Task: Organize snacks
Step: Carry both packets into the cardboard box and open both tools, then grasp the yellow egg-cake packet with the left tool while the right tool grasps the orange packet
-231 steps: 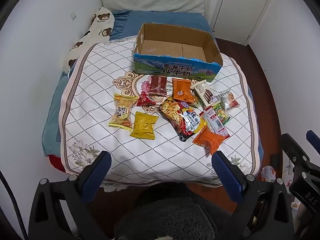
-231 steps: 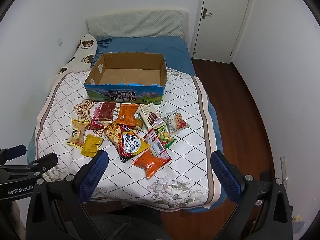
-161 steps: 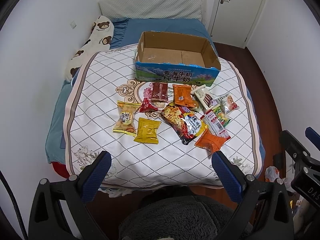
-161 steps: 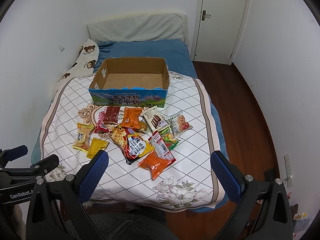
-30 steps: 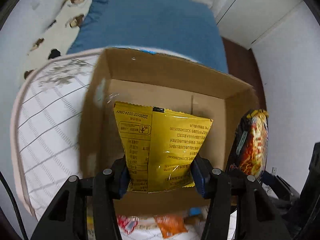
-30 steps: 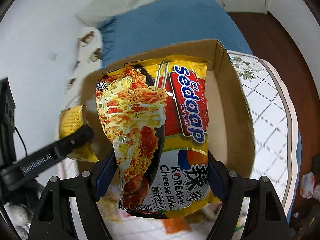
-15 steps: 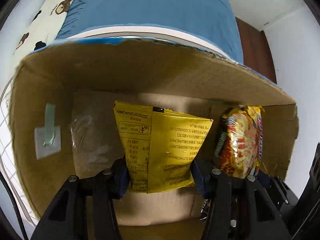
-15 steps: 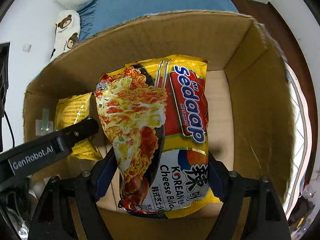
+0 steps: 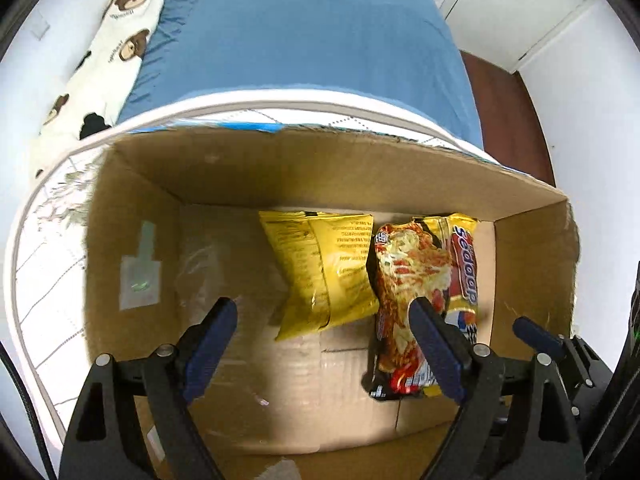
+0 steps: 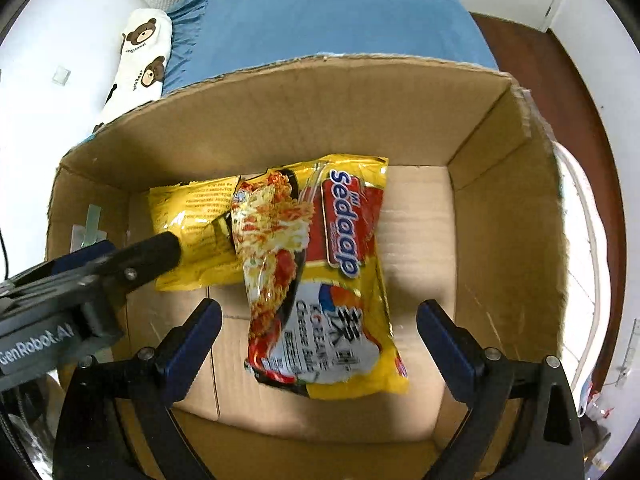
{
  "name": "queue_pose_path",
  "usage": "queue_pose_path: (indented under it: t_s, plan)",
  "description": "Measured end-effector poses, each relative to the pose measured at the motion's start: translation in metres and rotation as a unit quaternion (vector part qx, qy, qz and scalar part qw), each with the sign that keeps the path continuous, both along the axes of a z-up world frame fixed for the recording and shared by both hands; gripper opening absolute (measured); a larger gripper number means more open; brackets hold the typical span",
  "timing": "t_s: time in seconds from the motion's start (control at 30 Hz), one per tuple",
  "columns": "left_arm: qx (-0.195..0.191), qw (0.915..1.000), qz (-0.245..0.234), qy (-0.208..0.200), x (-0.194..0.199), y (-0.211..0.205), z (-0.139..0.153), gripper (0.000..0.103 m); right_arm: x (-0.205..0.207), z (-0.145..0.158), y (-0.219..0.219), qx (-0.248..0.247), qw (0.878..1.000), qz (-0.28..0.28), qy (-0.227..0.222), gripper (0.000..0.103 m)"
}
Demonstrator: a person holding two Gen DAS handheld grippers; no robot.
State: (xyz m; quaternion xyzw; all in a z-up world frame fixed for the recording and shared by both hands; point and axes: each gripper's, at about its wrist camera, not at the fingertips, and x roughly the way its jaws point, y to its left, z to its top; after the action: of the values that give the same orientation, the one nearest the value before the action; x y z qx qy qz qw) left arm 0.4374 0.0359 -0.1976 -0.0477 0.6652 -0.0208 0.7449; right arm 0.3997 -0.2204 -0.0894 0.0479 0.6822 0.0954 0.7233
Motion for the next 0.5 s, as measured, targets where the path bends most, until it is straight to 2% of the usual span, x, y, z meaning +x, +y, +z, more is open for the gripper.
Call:
queue_pose_path:
  t_s: [0.23, 0.5]
  plan:
    - [0.015, 0.9978, -0.008, -0.064, -0.040, 0.009, 0.050, 0.088, -0.033, 0.049, -0.002, -0.010, 0.998, 0.006, -0.054, 0.100]
    - [0.009, 0.9941, -0.018, -0.107, -0.090, 0.011, 0.099, 0.088, -0.074, 0.106, -0.011, -0.003, 0.995, -0.004, -0.098, 0.100]
